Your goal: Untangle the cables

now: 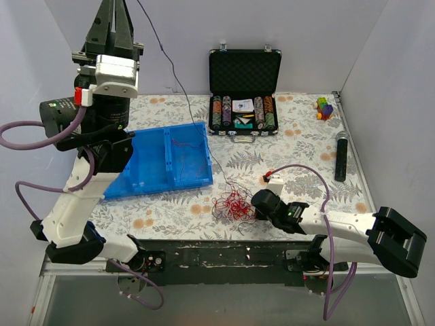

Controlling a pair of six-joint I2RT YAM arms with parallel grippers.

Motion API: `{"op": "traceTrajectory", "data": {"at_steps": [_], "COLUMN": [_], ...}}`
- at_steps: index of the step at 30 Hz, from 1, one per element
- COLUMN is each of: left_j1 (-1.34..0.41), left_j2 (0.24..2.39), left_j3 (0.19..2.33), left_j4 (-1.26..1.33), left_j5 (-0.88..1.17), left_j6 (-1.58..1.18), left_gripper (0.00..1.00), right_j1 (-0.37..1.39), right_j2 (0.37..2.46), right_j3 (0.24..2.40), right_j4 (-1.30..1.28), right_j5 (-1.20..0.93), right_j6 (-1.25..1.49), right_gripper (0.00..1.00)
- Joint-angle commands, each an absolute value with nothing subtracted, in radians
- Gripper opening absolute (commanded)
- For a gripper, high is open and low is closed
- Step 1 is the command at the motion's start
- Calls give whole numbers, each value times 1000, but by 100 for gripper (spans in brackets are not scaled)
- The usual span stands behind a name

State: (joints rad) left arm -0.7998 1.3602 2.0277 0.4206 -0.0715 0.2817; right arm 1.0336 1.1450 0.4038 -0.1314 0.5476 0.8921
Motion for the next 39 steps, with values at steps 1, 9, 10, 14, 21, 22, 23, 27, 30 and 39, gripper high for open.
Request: {"op": "traceTrajectory", "data": {"at_steps": [1, 9, 10, 14, 21, 22, 23, 27, 30, 39], "left_j1": [-796, -795, -796, -796, -796, -795, -795, -795, -796, -796], "left_j2": [1374, 1544, 1558, 1522, 1439, 1430, 1414, 1321, 1263, 1095], "left_j3": [2075, 2440, 2465, 2409, 2229, 2206, 2179, 2021, 1922, 1608], "left_j4": [560, 554, 555, 569, 531, 525, 520, 535, 551, 514], "left_j5": [-109, -2, 61, 133, -52, -72, -93, -135, -181, -288], "left_j6": [434, 606, 641, 704, 713, 706, 700, 695, 709, 671], "left_gripper": [0, 0, 0, 0, 0, 0, 0, 0, 0, 0], "right_j1": [1031, 1032, 1031, 1031, 1032, 1031, 1032, 1031, 1031, 1032], "right_j2": [1151, 1164, 1166, 1177, 1155, 1149, 1146, 1134, 1128, 1106], "right_j3": [391, 367, 367, 371, 370, 368, 367, 362, 362, 353], "right_j4": [-193, -181, -178, -175, -169, -169, -169, -160, -156, -152], "right_j5": [548, 535, 534, 532, 528, 526, 526, 520, 515, 512], "right_j6": [891, 903, 905, 904, 900, 900, 900, 900, 899, 896], "right_gripper": [1, 1, 1, 1, 1, 1, 1, 1, 1, 1]}}
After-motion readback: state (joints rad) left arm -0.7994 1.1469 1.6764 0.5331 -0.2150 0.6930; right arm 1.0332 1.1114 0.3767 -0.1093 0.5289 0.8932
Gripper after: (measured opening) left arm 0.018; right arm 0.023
